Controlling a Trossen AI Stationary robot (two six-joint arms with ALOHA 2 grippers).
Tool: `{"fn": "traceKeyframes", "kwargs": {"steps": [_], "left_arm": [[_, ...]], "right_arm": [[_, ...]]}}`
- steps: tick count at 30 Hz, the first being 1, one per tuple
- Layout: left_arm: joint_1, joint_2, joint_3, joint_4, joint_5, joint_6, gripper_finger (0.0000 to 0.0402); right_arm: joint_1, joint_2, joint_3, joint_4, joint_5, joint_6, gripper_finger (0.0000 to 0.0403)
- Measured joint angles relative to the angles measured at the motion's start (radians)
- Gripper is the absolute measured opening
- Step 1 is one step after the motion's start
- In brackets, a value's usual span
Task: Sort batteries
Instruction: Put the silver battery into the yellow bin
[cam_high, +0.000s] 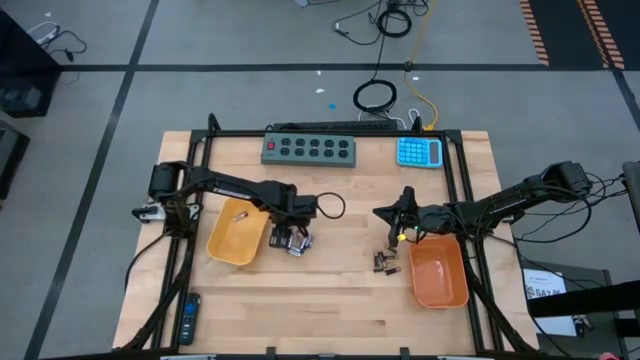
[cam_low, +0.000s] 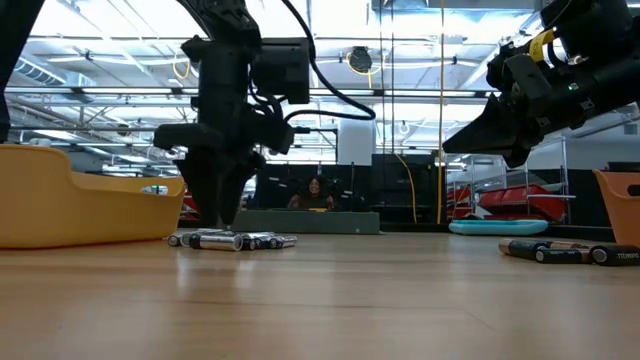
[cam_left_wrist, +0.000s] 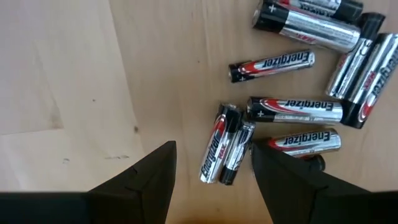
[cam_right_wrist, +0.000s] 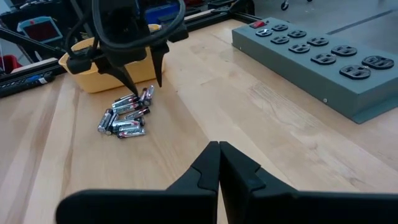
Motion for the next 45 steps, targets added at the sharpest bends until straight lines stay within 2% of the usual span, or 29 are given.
{"fn": "traceKeyframes", "kwargs": {"steps": [13,22,27,45], "left_arm": [[0.008,0.035,0.000,0.009,-0.045,0.020,0.0218],[0.049,0.035,0.000,0.014,-0.040,0.017,0.0218],[0.068,0.035,0.000,0.053,0.004,0.010,0.0218],[0.116,0.035,0.000,0.088,0.012,-0.010,0.0218]], "right_arm": [[0.000,0.000,0.000,-0.005,0.000,0.008,0.0000],[0.009,0.000,0.000,-0.006,0.001,0.011,0.0000],[0.009,0.000,0.000,-0.006,0.001,0.011,0.0000],[0.009,0.000,0.000,-0.007,0.001,0.011,0.0000]]}}
